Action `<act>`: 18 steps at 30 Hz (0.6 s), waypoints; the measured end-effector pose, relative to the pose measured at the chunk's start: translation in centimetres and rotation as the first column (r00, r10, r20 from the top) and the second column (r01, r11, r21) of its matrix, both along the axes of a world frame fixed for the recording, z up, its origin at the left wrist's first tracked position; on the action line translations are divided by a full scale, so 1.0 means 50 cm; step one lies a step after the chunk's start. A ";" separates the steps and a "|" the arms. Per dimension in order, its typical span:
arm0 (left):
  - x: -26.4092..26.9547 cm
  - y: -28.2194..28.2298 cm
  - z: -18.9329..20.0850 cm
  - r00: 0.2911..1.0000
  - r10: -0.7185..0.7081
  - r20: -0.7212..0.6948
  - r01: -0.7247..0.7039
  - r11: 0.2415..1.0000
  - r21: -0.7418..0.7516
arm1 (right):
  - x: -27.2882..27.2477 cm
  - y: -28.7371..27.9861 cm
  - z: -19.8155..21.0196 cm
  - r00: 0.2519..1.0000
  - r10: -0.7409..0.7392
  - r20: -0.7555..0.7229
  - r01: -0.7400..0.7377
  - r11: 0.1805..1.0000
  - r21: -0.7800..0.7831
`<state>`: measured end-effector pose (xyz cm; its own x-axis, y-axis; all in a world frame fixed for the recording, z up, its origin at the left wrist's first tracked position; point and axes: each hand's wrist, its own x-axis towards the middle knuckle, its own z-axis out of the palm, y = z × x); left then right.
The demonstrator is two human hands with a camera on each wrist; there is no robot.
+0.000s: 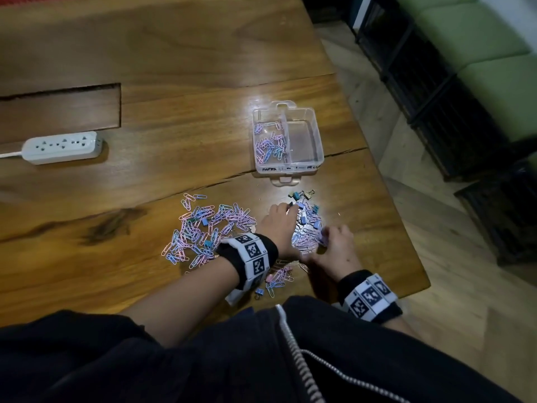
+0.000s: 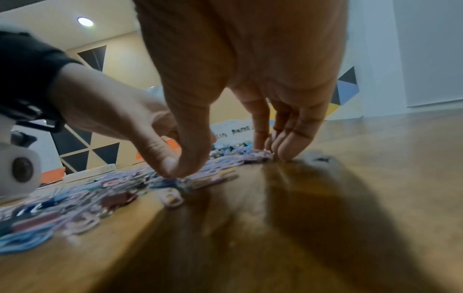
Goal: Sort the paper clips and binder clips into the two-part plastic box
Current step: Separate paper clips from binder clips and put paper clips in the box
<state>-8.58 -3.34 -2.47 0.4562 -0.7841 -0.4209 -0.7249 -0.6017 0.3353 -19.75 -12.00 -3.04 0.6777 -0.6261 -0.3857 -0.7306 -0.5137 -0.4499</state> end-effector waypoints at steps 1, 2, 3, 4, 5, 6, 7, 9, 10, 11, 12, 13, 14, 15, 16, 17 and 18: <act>-0.001 0.003 -0.003 1.000 -0.015 0.023 0.015 1.000 0.003 | 0.002 0.006 -0.003 1.000 -0.010 0.022 0.009 1.000 0.026; -0.002 0.006 -0.006 0.999 -0.031 0.043 0.031 1.000 0.002 | 0.003 0.010 -0.006 0.999 -0.009 0.043 0.007 0.999 0.043; -0.002 0.009 -0.008 0.998 -0.042 0.055 0.042 0.999 0.000 | 0.006 0.012 -0.008 0.999 0.002 0.051 -0.005 0.999 0.050; -0.001 0.012 -0.010 0.998 -0.046 0.053 0.046 0.999 -0.005 | 0.007 0.012 -0.009 0.998 0.020 0.052 -0.023 0.999 0.046; -0.001 0.014 -0.010 0.998 -0.046 0.045 0.046 0.999 -0.015 | 0.008 0.012 -0.009 0.998 0.036 0.048 -0.038 0.998 0.044; -0.001 0.015 -0.011 0.998 -0.046 0.039 0.047 0.998 -0.028 | 0.009 0.011 -0.007 0.998 0.048 0.049 -0.051 0.998 0.043; -0.001 0.016 -0.011 0.998 -0.050 0.037 0.052 0.998 -0.044 | 0.009 0.011 -0.006 0.997 0.059 0.053 -0.062 0.997 0.040; -0.002 0.019 -0.011 0.998 -0.052 0.030 0.055 0.995 -0.079 | 0.009 0.009 -0.007 0.994 0.080 0.077 -0.082 0.996 0.026; -0.001 0.020 -0.010 0.998 -0.052 0.026 0.054 0.995 -0.085 | 0.008 0.008 -0.007 0.992 0.087 0.091 -0.089 0.996 0.018; 0.001 0.021 -0.009 0.998 -0.052 0.020 0.053 0.995 -0.084 | 0.008 0.006 -0.006 0.991 0.083 0.105 -0.086 0.996 0.018; 0.005 0.023 -0.008 0.999 -0.053 0.009 0.053 0.995 -0.080 | 0.008 0.004 -0.006 0.991 0.069 0.117 -0.073 0.997 0.028; 0.008 0.023 -0.006 0.999 -0.049 -0.006 0.048 0.996 -0.079 | 0.008 0.001 -0.005 0.991 0.047 0.122 -0.054 0.997 0.048; 0.012 0.024 -0.005 0.999 -0.032 -0.032 0.030 0.996 -0.081 | 0.007 -0.002 -0.005 0.991 0.021 0.130 -0.031 0.997 0.076; 0.017 0.025 -0.003 0.998 0.000 -0.068 -0.006 0.995 -0.095 | 0.007 -0.005 -0.004 0.990 -0.010 0.137 -0.005 0.994 0.112; 0.023 0.026 0.000 0.991 0.053 -0.121 -0.068 0.991 -0.116 | 0.006 -0.007 -0.003 0.989 -0.039 0.144 0.017 0.988 0.152; 0.031 0.027 0.004 0.973 0.126 -0.192 -0.154 0.978 -0.141 | 0.005 -0.008 -0.002 0.988 -0.055 0.145 0.028 0.983 0.182; 0.040 0.029 0.009 0.937 0.207 -0.282 -0.258 0.954 -0.156 | 0.003 -0.010 -0.002 0.988 -0.055 0.145 0.027 0.981 0.194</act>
